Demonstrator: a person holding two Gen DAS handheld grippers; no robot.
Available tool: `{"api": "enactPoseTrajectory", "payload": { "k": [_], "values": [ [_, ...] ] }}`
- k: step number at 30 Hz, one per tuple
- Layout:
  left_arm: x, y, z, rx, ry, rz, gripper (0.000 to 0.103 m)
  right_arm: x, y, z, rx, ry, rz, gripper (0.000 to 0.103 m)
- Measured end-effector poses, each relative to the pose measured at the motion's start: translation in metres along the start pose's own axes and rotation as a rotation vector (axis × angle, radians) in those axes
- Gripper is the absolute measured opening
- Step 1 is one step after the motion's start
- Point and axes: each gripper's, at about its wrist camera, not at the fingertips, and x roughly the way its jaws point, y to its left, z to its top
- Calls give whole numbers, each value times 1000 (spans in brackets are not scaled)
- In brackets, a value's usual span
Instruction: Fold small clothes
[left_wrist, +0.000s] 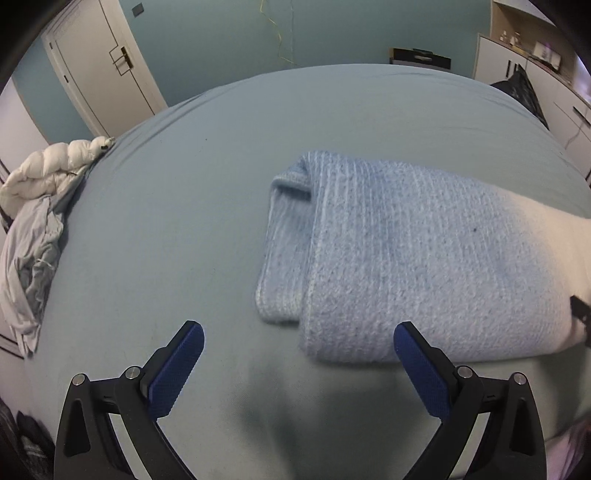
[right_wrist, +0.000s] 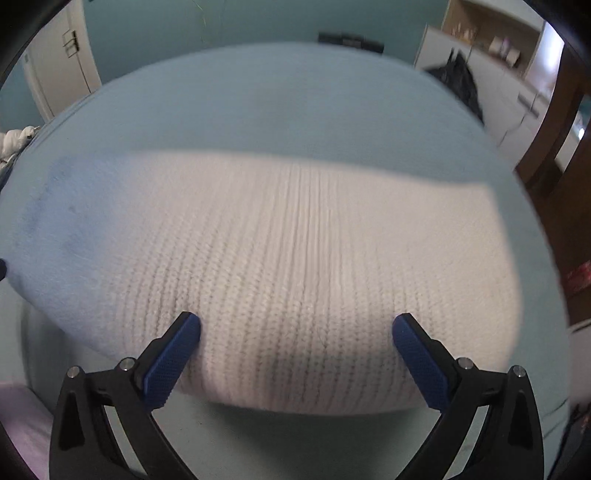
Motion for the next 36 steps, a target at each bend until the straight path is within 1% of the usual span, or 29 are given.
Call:
{"api": "enactPoseTrajectory", "payload": {
  "k": [1, 3, 4, 5, 7, 9, 11, 12, 14, 17, 18, 20, 22, 23, 24, 27, 29, 31, 34, 35, 36],
  "values": [
    [-2, 2, -6, 2, -2, -6, 103, -3, 2, -1, -5, -17, 2, 102],
    [8, 14, 1, -2, -1, -42, 103, -15, -2, -4, 8, 2, 10, 102],
    [11, 22, 6, -8, -10, -72, 103, -22, -7, -4, 41, 0, 18, 102],
    [2, 24, 6, -14, -20, -98, 103, -31, -16, -7, 94, -11, 31, 102],
    [-4, 21, 12, -24, -34, -146, 103, -50, -48, -15, 279, -14, 103, 102],
    [-7, 24, 8, -22, -39, -176, 103, -55, -87, -34, 524, 17, 214, 102],
    [-7, 23, 9, -16, -34, -178, 103, -51, -121, -63, 774, 24, 350, 102],
    [-7, 22, 8, -13, -31, -176, 103, -44, -138, -80, 898, 41, 434, 102],
    [-4, 22, 7, -10, -24, -178, 103, -26, -152, -104, 1034, 91, 524, 102],
    [2, 28, 8, -7, -23, -182, 103, -10, -150, -128, 1166, 95, 606, 102],
    [2, 27, 8, -6, -24, -181, 103, -7, -143, -139, 1215, 86, 655, 102],
    [3, 27, 10, -5, -25, -181, 103, 8, -136, -143, 1267, 85, 692, 95],
    [4, 26, 9, -9, -22, -182, 103, 25, -130, -139, 1266, 116, 717, 82],
    [6, 26, 9, -12, -19, -181, 103, 33, -127, -136, 1258, 127, 734, 82],
    [8, 25, 10, -17, -16, -177, 103, 40, -123, -135, 1254, 117, 744, 82],
    [9, 26, 13, -37, -20, -174, 103, 42, -120, -130, 1252, 55, 746, 83],
    [11, 24, 13, -37, -17, -177, 103, 47, -120, -130, 1259, 32, 745, 83],
    [12, 22, 12, -34, -18, -167, 103, 46, -132, -133, 1282, 21, 746, 84],
    [15, 20, 10, -27, -18, -148, 103, 41, -130, -132, 1274, 17, 706, 83],
    [17, 19, 10, -23, -16, -142, 103, 38, -128, -132, 1259, 15, 678, 80],
    [18, 18, 9, -18, -13, -133, 103, 29, -126, -130, 1228, 13, 613, 66]
  ]
}}
